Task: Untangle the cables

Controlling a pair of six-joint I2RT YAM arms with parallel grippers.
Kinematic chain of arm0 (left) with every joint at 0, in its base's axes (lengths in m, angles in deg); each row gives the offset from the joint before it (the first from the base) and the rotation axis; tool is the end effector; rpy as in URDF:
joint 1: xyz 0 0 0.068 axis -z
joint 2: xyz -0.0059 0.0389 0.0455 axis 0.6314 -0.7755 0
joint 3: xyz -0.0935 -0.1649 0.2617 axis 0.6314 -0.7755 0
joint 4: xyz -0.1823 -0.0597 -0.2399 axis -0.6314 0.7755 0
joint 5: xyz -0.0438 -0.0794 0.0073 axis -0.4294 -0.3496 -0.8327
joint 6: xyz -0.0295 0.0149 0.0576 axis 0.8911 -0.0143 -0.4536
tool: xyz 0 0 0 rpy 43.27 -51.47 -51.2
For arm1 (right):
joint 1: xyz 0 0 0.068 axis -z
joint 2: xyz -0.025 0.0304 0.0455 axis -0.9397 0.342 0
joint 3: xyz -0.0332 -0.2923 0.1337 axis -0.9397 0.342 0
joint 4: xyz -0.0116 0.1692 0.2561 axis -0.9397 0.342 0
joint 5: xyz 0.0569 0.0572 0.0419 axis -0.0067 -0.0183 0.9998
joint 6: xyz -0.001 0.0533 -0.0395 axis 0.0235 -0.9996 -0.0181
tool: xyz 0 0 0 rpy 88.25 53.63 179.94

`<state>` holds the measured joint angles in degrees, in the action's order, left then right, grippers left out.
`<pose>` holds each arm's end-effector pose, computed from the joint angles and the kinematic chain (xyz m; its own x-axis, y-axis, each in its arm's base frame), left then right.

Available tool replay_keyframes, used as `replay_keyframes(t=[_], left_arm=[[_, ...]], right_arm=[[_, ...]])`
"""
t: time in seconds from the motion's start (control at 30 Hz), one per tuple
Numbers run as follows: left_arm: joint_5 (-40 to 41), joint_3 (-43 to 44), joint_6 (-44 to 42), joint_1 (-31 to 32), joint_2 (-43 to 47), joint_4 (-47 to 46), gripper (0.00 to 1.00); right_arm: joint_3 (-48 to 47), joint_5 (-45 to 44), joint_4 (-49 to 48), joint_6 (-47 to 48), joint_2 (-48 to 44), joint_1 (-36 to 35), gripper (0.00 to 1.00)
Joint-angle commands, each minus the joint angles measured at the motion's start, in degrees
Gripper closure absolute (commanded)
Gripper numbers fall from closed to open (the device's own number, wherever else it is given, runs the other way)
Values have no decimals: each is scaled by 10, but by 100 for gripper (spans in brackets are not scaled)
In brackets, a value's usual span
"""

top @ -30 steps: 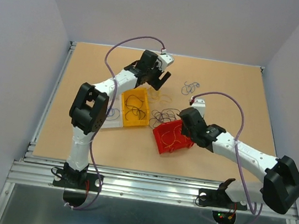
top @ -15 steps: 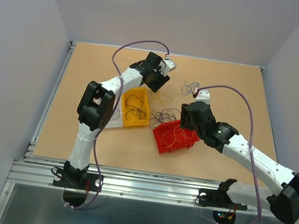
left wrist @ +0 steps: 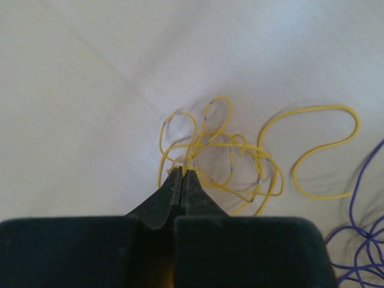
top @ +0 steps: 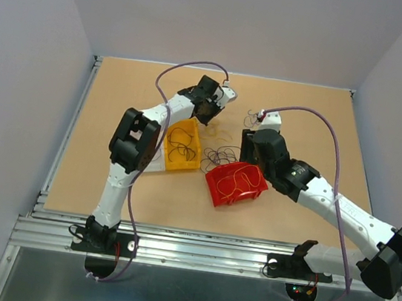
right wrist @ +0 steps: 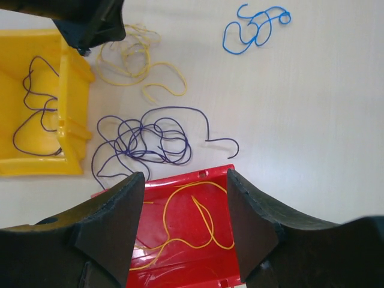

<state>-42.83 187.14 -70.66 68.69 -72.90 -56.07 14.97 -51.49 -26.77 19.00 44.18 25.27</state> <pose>0.5204 -0.3032 0.2079 -0.3493 0.6088 -0.7123 0.7511 0.6364 0.1755 0.2385 0.1991 0.3449 -0.4438 -0.0682 -0.8935 -0.1767 0.9842 0.0126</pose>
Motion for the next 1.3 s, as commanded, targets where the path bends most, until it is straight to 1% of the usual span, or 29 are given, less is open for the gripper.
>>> replay_keyframes(t=[0.0, 0.03, 0.07, 0.1, 0.13, 0.17, 0.2, 0.27, 0.33, 0.47, 0.5, 0.57, 0.63, 0.67, 0.77, 0.97, 1.13, 1.27], left_arm=[[-43, -71, 18, 3, 134, -88, 100], [-48, -88, 21, 3, 155, -101, 100], [-57, -106, 22, 3, 174, -127, 100], [-65, -137, 26, 3, 194, -138, 100], [-71, -149, 32, 3, 231, -146, 100], [-83, -159, 37, 3, 248, -156, 100], [-88, -175, 45, 3, 279, -159, 100], [-106, -185, 51, 3, 303, -161, 100], [-120, -199, 58, 3, 335, -160, 100], [-156, -208, 68, 4, 372, -158, 100], [-164, -211, 71, 4, 377, -158, 100], [-182, -214, 73, 4, 395, -157, 100], [-191, -223, 78, 5, 414, -160, 100], [-200, -229, 79, 5, 421, -164, 100], [-221, -234, 82, 6, 440, -165, 100], [-239, -240, 91, 6, 465, -165, 100], [-233, -255, 99, 6, 495, -179, 100], [-203, -277, 110, 5, 523, -206, 100]], right_arm=[[55, 11, -94, 36, -47, -5, 38], [68, 11, -113, 36, -56, -5, 38], [83, 31, -136, 56, -66, -4, 38], [100, 43, -188, 68, -76, -4, 37], [131, 55, -221, 82, -83, -4, 37], [146, 82, -246, 107, -98, -4, 37], [164, 86, -289, 114, -103, -4, 37], [173, 95, -320, 131, -108, -4, 37], [183, 105, -375, 143, -105, -4, 36], [183, 117, -425, 155, -93, -4, 35], [179, 114, -428, 152, -85, -4, 33], [172, 105, -428, 141, -81, -4, 32], [171, 113, -430, 141, -82, -4, 28], [173, 123, -436, 143, -83, -4, 24], [180, 137, -449, 155, -87, -4, 23], [182, 131, -474, 165, -70, -4, 22], [169, 132, -483, 168, -26, -4, 22], [161, 151, -504, 153, 8, -4, 22]])
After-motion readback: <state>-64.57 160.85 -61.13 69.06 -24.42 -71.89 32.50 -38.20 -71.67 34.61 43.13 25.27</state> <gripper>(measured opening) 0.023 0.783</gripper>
